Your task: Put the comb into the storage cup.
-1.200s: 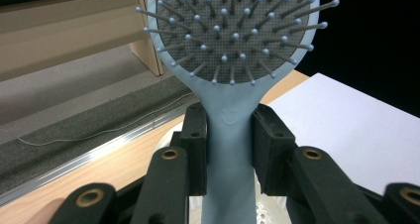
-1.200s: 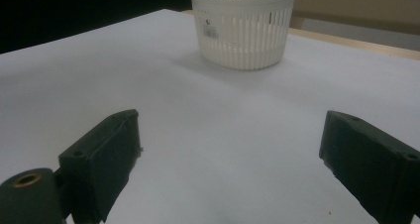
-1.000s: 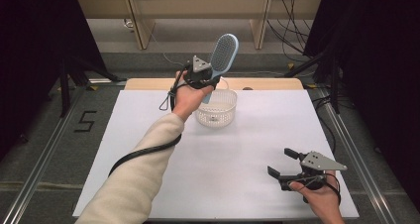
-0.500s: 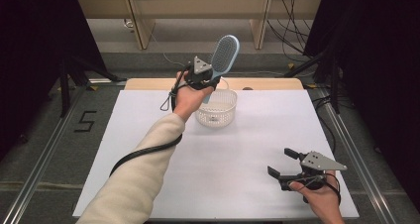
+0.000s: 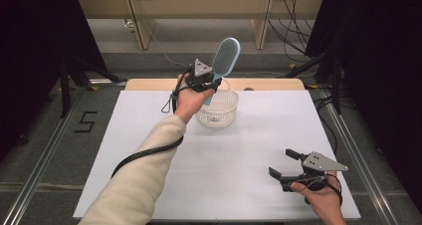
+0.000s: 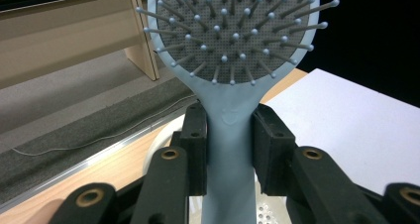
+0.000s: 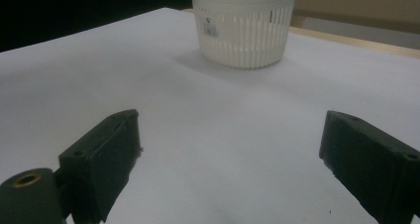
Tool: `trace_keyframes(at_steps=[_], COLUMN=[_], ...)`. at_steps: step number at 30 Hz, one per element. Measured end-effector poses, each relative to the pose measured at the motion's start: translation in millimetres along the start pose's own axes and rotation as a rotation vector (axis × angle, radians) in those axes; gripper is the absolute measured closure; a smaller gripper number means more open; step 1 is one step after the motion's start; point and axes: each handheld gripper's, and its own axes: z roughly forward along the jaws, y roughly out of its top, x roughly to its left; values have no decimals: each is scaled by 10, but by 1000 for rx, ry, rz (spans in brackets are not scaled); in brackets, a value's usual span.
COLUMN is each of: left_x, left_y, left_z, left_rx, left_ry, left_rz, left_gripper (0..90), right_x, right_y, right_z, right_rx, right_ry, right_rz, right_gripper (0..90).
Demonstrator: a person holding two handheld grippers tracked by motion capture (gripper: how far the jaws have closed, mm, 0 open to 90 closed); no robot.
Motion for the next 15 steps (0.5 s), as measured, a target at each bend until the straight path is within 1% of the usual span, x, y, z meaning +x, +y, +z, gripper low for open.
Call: trace_keyframes(at_steps=[6,15], left_x=[15,21], left_y=[-19,-34], left_z=[16,30], left_rx=[-5,-10], left_ry=[-7,-12], left_rz=[0,16], left_gripper=[698,698], right_x=[-2,-2], right_y=[0,0], right_z=[0,3], right_rx=[0,-5], right_ry=[-2,-2], right_rz=[-1,-1], right_gripper=[97,92])
